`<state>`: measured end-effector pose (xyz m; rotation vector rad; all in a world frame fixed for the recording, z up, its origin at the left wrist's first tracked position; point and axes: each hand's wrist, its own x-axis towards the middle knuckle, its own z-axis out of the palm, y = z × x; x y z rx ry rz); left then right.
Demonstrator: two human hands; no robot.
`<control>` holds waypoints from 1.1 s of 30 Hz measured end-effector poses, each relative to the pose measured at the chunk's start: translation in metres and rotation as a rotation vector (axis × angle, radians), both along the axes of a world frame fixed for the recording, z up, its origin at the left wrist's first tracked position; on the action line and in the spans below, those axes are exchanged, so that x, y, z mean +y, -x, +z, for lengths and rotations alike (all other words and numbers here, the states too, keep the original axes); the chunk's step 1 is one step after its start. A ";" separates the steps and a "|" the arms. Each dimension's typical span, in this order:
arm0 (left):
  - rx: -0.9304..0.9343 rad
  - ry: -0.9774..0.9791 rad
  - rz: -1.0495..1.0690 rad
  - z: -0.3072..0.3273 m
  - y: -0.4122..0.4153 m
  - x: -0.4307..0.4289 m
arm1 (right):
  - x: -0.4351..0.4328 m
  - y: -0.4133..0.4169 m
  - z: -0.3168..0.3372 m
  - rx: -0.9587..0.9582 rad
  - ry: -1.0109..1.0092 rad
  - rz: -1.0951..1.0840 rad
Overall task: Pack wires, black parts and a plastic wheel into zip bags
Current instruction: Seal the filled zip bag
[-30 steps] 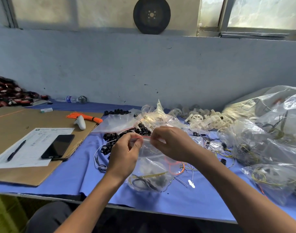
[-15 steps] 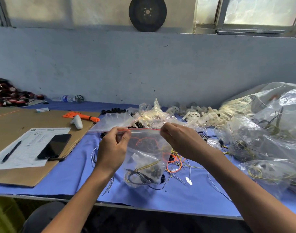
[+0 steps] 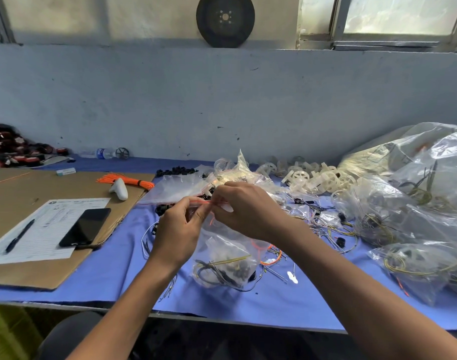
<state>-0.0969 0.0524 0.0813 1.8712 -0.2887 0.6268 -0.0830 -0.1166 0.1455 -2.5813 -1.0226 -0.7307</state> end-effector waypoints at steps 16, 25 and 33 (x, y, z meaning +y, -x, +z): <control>0.058 -0.005 -0.086 0.006 0.006 0.004 | 0.001 0.008 -0.009 -0.178 0.113 0.008; 0.068 0.051 0.053 0.002 0.001 0.025 | -0.046 -0.004 -0.018 0.072 -0.002 -0.053; 0.102 0.093 0.070 0.004 -0.001 0.024 | -0.077 -0.001 -0.038 0.326 -0.472 -0.068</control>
